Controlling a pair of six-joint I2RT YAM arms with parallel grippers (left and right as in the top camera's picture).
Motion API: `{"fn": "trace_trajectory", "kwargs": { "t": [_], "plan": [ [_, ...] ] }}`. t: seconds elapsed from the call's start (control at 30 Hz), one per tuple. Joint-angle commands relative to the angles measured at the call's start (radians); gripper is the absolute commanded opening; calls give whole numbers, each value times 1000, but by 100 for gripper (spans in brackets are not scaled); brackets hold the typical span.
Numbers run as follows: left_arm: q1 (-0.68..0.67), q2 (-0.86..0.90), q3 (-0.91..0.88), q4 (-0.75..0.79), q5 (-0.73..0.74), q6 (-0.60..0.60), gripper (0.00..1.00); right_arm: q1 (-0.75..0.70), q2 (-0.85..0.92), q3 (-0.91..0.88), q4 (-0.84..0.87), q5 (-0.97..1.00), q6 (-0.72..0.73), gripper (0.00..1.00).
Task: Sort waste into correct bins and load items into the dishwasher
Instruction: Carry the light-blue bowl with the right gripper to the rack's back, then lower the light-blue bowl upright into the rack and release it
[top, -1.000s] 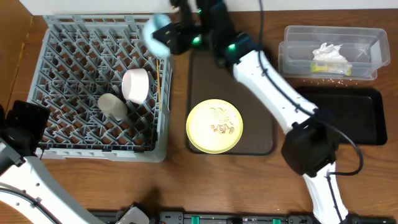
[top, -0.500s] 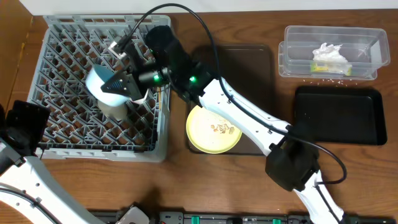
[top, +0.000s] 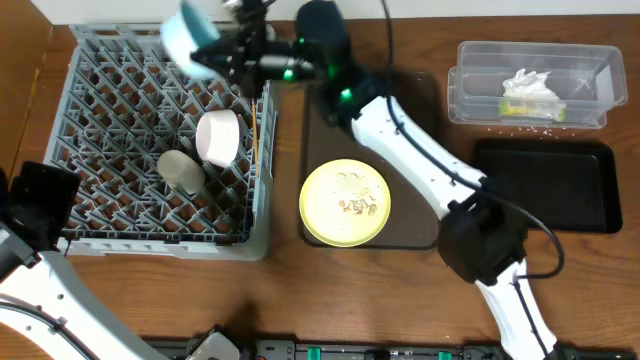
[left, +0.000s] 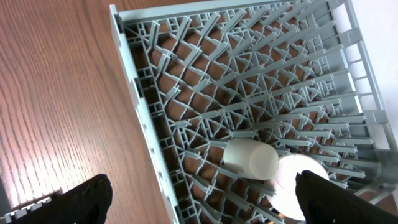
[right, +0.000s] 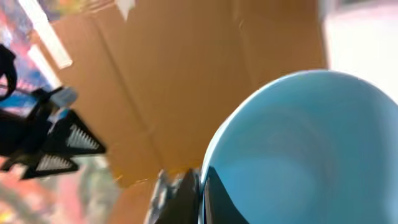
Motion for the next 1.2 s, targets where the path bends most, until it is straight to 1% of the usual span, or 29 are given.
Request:
{"fn": "trace_trajectory", "kwargs": {
  "t": [0.0, 0.1, 0.4, 0.63, 0.8, 1.17],
  "plan": [
    [4, 1, 4, 0, -6, -2, 95, -6, 98, 6, 92, 21, 95, 1],
    [4, 1, 4, 0, -6, -2, 95, -14, 161, 11, 186, 34, 174, 1],
    [4, 1, 4, 0, -6, -2, 95, -14, 265, 29, 201, 48, 212, 1],
    [4, 1, 4, 0, -6, -2, 95, -14, 297, 32, 338, 93, 330, 1],
    [4, 1, 4, 0, -6, -2, 95, 3, 297, 32, 343, 156, 360, 1],
    [4, 1, 4, 0, -6, -2, 95, 33, 315, 32, 297, 171, 351, 1]
  ]
}}
